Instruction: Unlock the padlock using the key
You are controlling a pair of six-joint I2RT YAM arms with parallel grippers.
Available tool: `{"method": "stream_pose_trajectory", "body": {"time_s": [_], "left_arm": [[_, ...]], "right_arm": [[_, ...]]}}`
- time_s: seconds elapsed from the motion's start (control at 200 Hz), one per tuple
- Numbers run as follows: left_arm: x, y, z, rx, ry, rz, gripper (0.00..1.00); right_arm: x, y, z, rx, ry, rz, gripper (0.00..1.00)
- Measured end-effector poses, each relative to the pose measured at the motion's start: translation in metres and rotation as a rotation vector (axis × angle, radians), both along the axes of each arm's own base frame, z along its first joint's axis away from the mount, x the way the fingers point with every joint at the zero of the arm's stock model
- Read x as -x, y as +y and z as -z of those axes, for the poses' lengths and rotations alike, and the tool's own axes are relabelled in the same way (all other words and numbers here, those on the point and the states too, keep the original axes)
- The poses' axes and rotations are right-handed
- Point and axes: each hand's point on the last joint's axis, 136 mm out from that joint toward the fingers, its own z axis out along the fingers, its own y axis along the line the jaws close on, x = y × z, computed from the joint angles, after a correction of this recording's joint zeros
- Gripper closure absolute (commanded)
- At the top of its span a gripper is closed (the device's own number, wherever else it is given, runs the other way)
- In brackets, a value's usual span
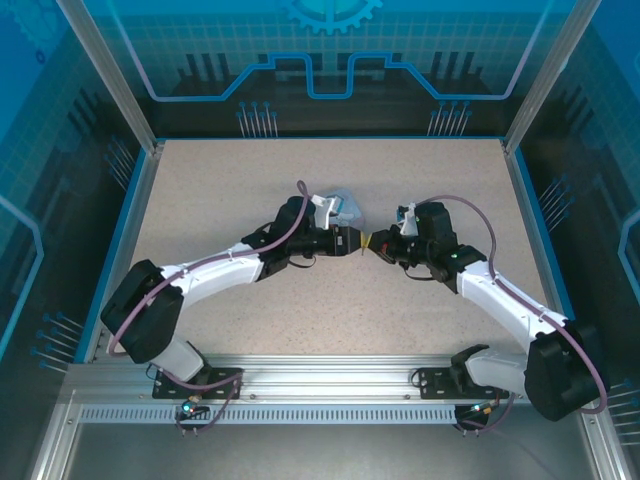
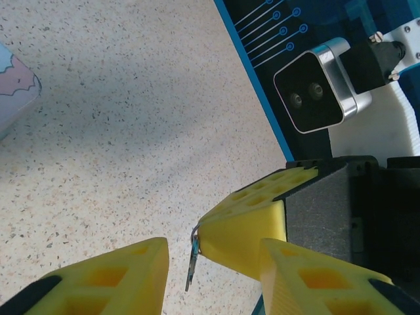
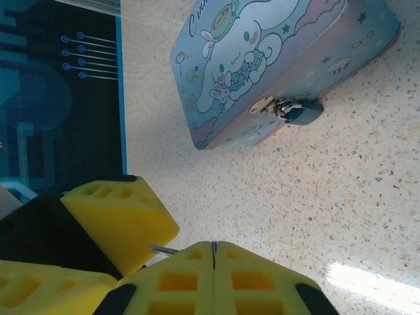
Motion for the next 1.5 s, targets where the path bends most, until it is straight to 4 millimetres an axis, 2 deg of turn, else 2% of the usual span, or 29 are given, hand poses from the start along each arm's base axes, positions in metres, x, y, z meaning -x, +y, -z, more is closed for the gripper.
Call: {"method": "stream_pose_trajectory", "body": {"time_s": [0.21,0.395,0.6,0.635,0.675,0.745,0.87,0.96,1.06,1.166,1.256,1.346,1.501], "left_arm": [[-0.002,-0.004,0.004,-0.006,0.005,0.000,0.70],[-0.003,-0.004,0.009,-0.016,0.011,-0.002,0.80],[-0.004,-0.003,0.009,-0.020,0.003,-0.006,1.00],[-0.004,-0.004,0.009,-0.020,0.003,-0.007,1.00],[-0.004,-0.004,0.009,-0.023,0.003,-0.007,1.00],[-0.005,-0.003,0.010,-0.039,-0.005,-0.008,1.00],[-0.004,0.004,0.008,-0.086,-0.029,0.000,1.00],[-0.003,0.011,-0.007,-0.114,-0.071,0.020,1.00],[-0.003,0.017,-0.034,-0.133,-0.146,0.068,1.00],[0.004,0.020,-0.064,-0.161,-0.239,0.150,1.00],[0.014,0.021,-0.079,-0.188,-0.302,0.228,1.00],[0.025,0.023,-0.084,-0.209,-0.329,0.294,1.00],[0.039,0.023,-0.085,-0.218,-0.330,0.375,1.00]], "right_arm": [[0.000,0.000,0.000,-0.002,0.003,0.002,1.00],[0.000,0.000,0.000,-0.005,0.005,0.004,1.00],[0.000,0.000,-0.001,-0.008,0.006,0.008,0.99],[0.000,0.000,-0.001,-0.007,0.006,0.008,0.94],[0.000,0.000,-0.001,-0.005,0.002,0.006,0.81],[0.002,0.000,-0.002,0.010,-0.020,-0.018,0.66],[0.010,-0.006,-0.009,0.057,-0.111,-0.100,0.44],[0.015,-0.016,-0.024,0.079,-0.220,-0.161,0.31],[0.022,-0.022,-0.043,0.080,-0.370,-0.244,0.23],[0.034,-0.017,-0.056,0.058,-0.501,-0.355,0.20],[0.042,-0.008,-0.065,0.019,-0.585,-0.441,0.20],[0.046,-0.002,-0.075,-0.024,-0.659,-0.498,0.22],[0.049,0.012,-0.085,-0.071,-0.755,-0.564,0.33]]}}
